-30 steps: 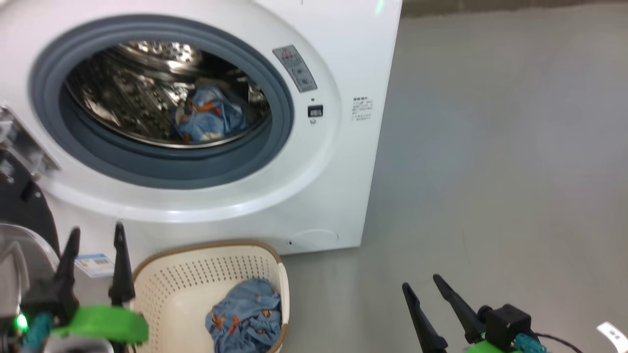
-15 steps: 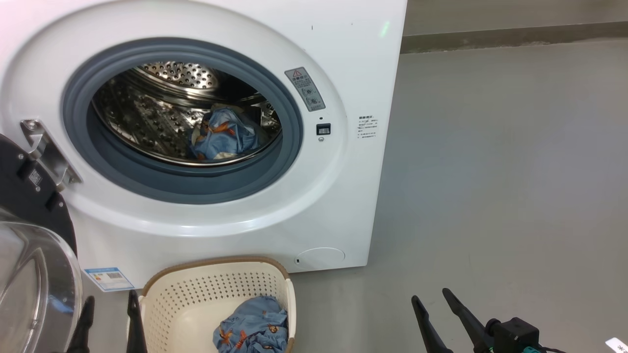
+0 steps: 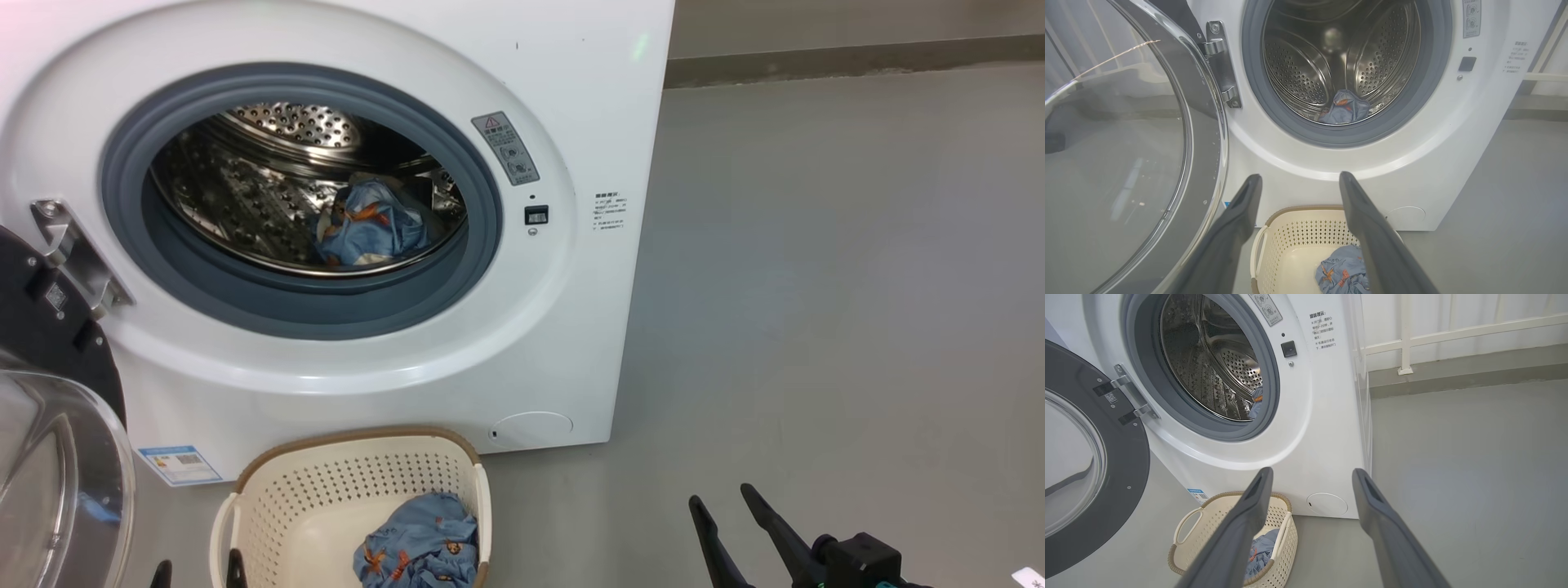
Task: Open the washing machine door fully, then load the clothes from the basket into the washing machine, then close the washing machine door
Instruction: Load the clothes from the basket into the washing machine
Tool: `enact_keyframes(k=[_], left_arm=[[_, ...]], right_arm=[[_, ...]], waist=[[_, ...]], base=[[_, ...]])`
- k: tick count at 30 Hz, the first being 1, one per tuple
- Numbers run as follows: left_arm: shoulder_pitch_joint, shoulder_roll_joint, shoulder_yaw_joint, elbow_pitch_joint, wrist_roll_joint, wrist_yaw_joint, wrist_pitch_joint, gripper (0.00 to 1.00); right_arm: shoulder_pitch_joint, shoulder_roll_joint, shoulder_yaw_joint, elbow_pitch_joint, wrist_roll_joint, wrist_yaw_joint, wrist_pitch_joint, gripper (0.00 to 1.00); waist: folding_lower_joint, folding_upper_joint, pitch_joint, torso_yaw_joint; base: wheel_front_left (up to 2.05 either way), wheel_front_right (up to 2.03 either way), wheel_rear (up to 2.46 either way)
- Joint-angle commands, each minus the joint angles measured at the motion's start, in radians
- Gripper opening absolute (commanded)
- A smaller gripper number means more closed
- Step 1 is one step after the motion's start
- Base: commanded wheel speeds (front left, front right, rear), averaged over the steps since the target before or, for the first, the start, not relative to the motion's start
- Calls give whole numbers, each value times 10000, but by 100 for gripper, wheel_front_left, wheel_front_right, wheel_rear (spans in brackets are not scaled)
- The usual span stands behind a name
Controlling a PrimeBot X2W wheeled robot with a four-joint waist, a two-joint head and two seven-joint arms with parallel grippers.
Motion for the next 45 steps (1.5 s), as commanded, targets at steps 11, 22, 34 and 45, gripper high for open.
enact_keyframes(k=[11,22,34,45], left_arm=[[-20,-146,546,-220,169,16,-63,100],[-156,-319,637,-187,112,-142,-63,100],[-753,-212,642,124,132,-398,-63,100],[-2431,46,686,605,-102,-765,-63,100]], right_arm=[[-158,21,183,-253,-185,16,-49,100],[-155,31,129,-201,-187,16,-49,100],[-200,36,150,-281,-193,16,-49,100],[-756,39,25,-624,-203,16,-49,100]], waist=[[0,-1,70,51],[0,-1,0,67],[0,-1,253,40],[0,-1,1566,-146]], base=[[0,0,0],[0,0,0],[0,0,0],[0,0,0]])
